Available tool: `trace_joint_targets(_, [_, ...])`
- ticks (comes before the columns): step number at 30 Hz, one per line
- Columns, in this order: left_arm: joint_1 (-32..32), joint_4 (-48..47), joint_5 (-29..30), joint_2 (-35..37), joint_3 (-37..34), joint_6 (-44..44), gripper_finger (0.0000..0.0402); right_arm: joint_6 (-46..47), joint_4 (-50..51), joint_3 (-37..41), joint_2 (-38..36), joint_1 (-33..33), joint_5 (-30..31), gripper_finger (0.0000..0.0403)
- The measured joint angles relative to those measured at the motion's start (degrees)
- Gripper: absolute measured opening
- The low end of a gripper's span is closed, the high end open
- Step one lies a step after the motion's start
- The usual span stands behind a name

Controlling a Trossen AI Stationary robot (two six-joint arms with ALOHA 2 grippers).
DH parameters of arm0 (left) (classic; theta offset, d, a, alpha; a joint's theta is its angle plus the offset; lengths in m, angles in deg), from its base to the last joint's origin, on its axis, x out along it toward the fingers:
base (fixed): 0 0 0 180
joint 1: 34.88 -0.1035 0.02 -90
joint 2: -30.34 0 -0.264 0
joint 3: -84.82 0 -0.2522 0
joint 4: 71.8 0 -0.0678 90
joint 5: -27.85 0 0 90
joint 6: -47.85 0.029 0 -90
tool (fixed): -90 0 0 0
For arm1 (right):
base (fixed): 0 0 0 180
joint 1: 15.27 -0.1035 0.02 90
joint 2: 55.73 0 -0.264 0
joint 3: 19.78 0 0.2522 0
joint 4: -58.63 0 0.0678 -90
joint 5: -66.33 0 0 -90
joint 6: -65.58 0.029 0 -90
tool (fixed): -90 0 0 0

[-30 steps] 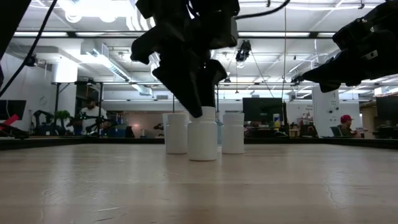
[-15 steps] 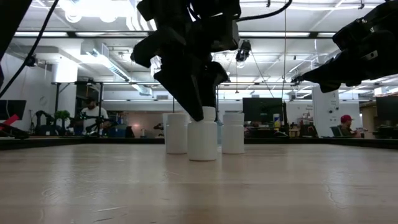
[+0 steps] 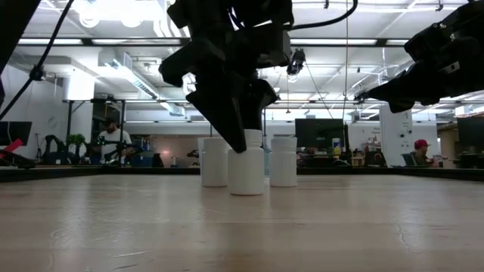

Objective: Pick and place pill bottles into a basket
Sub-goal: Put the white pill bottle into the transparent bin

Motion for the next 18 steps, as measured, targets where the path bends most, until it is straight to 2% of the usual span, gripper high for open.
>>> trace_joint_targets(8, [0.0,0.2,-0.2,0.0,0.26,0.15,0.0143,0.09,-0.01,0.0,0.0,0.01,0.02,0.0009])
trace_joint_targets(15, [0.02,-0.6,-0.85,0.0,1.31,0.29,0.0143,0.08,0.01,0.0,0.0,0.0,0.0,0.0009])
trace_joint_targets(18, [0.02,-1.06,-3.79,0.39,2.7,0.2,0.0144,0.16,-0.01,0.0,0.0,0.01,0.0,0.0009])
